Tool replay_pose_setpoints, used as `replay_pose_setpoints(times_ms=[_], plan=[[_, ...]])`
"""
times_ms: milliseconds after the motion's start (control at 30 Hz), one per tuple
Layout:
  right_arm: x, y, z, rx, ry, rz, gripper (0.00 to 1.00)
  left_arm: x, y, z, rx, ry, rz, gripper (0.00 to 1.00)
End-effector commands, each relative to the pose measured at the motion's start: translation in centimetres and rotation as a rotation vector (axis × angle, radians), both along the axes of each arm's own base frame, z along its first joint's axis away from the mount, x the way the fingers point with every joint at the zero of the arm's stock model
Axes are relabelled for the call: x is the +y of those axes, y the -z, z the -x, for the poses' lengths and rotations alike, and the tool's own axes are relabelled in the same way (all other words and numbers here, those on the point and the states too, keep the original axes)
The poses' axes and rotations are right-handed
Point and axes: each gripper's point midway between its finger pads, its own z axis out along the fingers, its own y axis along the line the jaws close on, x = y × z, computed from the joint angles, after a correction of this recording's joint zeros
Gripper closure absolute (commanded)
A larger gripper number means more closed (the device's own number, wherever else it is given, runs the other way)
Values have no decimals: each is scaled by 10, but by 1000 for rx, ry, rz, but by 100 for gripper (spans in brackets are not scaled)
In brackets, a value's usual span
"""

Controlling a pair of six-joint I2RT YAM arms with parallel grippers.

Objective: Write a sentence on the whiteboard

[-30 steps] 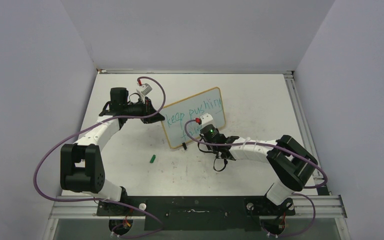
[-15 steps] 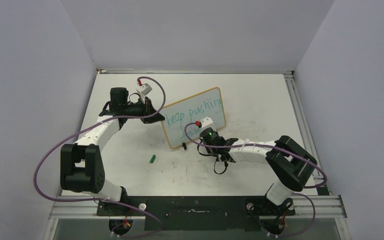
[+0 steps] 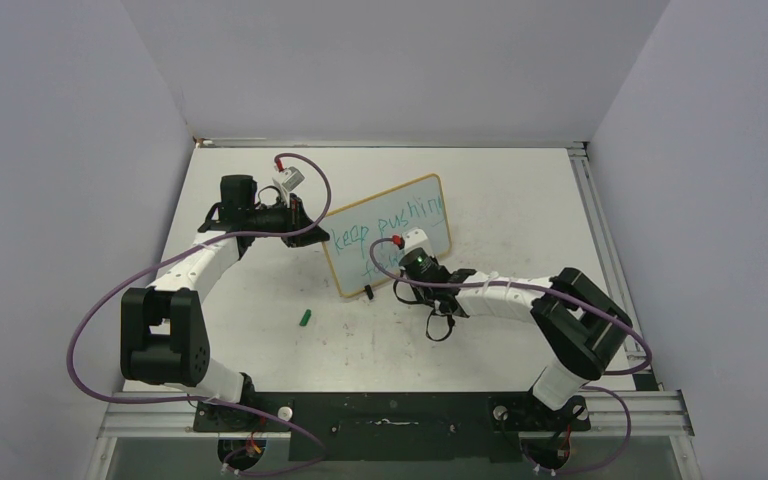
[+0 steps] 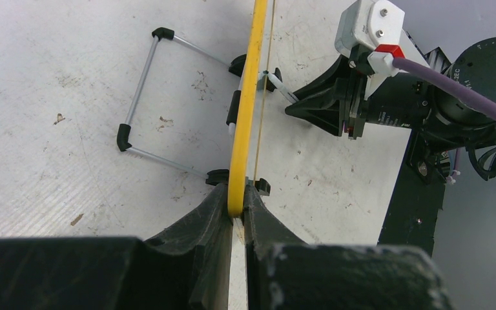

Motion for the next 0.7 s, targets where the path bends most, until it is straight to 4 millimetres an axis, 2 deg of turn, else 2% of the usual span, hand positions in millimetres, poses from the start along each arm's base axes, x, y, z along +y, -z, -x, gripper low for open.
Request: replay_pose_setpoints(times_ms=[0,333,500,667], plan=[[6,-20,-25,-64,25,-19,95,0,-31,-9,-117,3,-1,100],[13,-35,-42,-91,8,-22,95,0,-32,-9,-119,3,0,100],[14,-30,-40,-70,3,-23,95,0,-32,-9,-119,2,-1,100],[8,-17,-28,-31,13,-28,95,0,-31,-9,-118,3,-1,100]])
